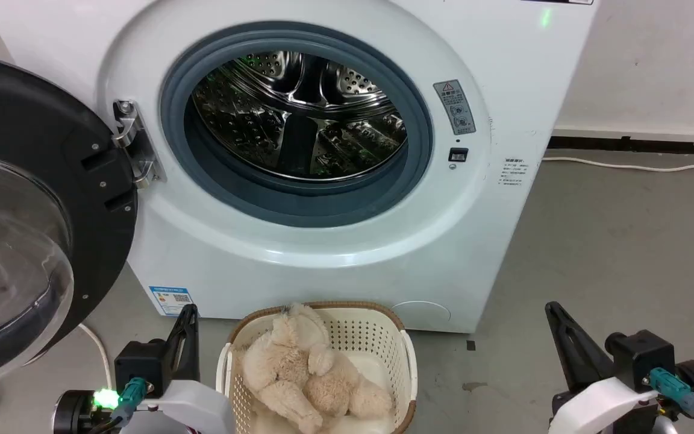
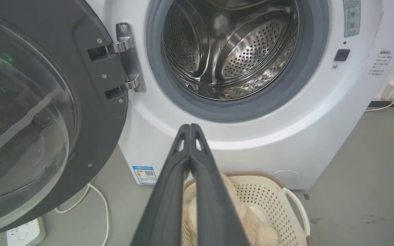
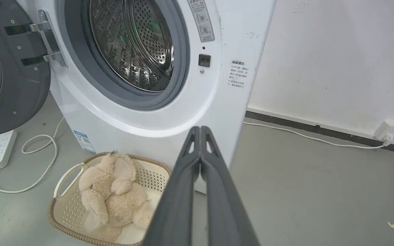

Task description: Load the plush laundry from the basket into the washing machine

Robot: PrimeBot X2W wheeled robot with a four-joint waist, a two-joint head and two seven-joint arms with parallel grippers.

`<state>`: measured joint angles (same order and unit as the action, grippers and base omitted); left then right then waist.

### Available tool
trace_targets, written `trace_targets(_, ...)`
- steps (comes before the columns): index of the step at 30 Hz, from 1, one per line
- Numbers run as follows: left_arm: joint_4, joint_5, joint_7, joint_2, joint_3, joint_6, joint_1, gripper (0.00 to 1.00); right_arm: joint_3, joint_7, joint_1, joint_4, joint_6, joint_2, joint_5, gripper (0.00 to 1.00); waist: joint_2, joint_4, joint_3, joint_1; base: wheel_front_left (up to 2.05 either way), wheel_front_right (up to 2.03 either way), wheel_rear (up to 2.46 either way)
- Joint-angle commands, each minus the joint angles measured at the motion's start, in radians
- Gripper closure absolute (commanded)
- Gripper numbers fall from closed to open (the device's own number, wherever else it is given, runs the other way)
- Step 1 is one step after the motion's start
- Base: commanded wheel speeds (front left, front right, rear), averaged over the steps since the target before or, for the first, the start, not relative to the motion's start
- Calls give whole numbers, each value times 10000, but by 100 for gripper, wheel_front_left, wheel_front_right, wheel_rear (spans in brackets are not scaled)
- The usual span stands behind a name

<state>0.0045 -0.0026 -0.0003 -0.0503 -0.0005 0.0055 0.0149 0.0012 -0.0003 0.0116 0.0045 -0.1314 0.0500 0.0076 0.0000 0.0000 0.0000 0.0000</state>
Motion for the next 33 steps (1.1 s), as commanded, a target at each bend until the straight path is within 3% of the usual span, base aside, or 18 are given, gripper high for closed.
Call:
trace_targets(1,-45,26,3,1,5,-55,-149,100,-12,3,-116,-45,7,2,-76,100,0,0,0,0,0,0,0)
trace_targets(33,-45,26,3,1,5,-55,-149,100,-12,3,-116,-45,7,2,-76,100,0,0,0,0,0,0,0)
